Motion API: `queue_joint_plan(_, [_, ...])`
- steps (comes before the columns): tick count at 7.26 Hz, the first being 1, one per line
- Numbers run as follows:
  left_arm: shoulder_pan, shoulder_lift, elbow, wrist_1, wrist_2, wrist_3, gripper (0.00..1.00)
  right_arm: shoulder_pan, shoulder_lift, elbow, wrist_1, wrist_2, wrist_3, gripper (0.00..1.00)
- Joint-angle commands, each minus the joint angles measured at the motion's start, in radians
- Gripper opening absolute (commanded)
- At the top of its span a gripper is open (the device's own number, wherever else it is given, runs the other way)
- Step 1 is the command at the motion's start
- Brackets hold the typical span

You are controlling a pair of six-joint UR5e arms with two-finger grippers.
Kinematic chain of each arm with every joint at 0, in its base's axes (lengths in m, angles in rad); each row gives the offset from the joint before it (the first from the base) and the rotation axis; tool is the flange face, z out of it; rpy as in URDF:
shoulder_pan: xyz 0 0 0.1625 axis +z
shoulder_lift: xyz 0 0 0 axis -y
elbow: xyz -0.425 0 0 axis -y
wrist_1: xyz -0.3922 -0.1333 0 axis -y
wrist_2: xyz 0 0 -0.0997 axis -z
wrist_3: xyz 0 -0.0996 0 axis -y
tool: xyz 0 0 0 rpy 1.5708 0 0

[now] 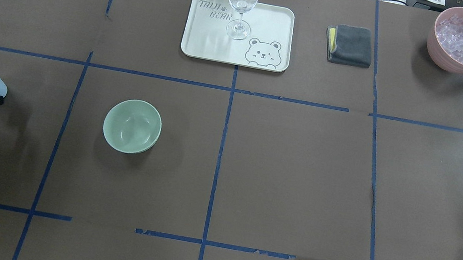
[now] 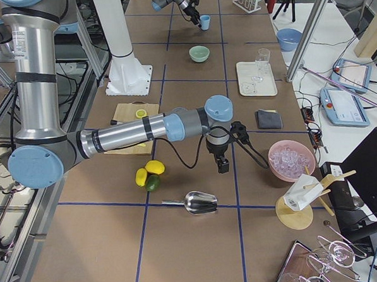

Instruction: Pour ice into bowl

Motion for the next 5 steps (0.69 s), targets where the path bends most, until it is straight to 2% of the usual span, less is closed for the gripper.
queue_joint_plan(1, [-0.002,-0.043,0.040,-0.003,0.002,0.038,0.94,0.000,-0.002,0.001,-0.001,-0.001,0.000,1.00])
queue_joint_plan(5, [-0.032,-0.051,0.058,-0.010,0.002,0.040,0.90,0.002,0.000,0.001,0.001,-0.001,0.000,1.00])
